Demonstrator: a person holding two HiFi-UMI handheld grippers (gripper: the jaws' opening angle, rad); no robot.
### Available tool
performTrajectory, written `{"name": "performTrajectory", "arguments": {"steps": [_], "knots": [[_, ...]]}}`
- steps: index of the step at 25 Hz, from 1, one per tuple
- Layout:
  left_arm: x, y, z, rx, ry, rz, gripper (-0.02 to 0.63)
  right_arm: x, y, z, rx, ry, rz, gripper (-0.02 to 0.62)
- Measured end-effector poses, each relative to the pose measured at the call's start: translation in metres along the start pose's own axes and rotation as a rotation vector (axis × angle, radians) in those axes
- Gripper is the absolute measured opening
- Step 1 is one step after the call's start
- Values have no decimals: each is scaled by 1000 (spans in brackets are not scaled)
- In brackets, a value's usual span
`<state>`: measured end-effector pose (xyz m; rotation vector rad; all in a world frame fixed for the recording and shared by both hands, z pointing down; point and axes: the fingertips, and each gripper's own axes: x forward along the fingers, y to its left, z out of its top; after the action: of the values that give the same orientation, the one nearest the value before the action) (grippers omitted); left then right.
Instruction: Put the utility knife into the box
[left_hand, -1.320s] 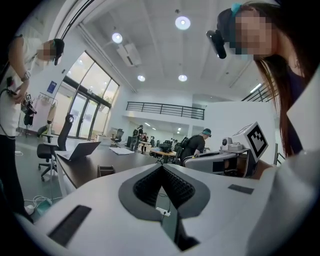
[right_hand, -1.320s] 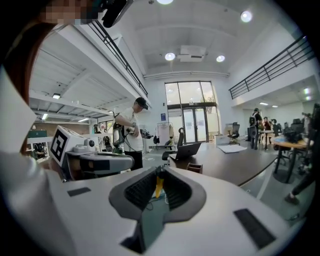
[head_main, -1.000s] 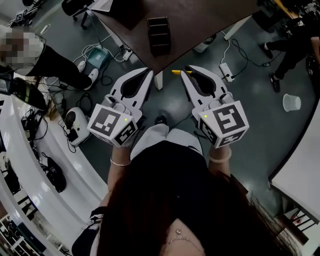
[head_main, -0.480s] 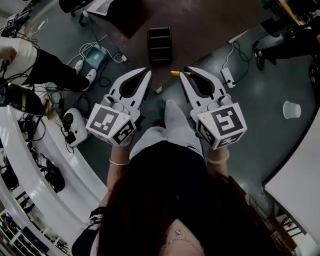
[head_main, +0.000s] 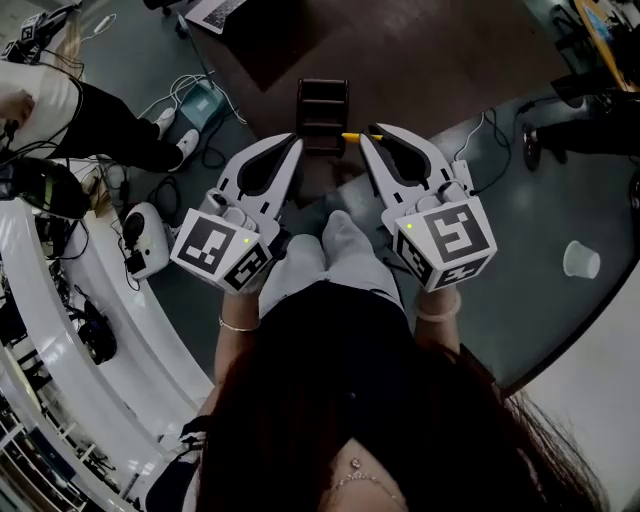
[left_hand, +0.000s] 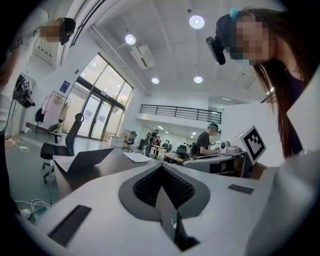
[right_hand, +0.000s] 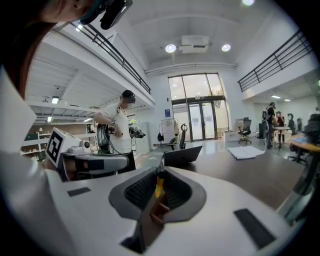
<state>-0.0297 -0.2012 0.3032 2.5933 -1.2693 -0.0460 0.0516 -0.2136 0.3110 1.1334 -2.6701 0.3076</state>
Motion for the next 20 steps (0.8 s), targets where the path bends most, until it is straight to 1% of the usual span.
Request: {"name": "performTrajectory", "arguments": {"steps": [3, 9, 14, 20], "knots": [[2, 7, 2, -11, 1, 3, 0, 6, -2, 3, 15, 1, -2, 51], [16, 20, 16, 2, 5, -35, 0, 17, -8, 12, 34, 12, -32, 51], [40, 35, 6, -12, 32, -68, 0, 36, -24, -2, 73, 46, -43, 51], [41, 51, -13, -63, 44, -84, 0, 59, -20, -25, 111, 79, -36, 51]]}}
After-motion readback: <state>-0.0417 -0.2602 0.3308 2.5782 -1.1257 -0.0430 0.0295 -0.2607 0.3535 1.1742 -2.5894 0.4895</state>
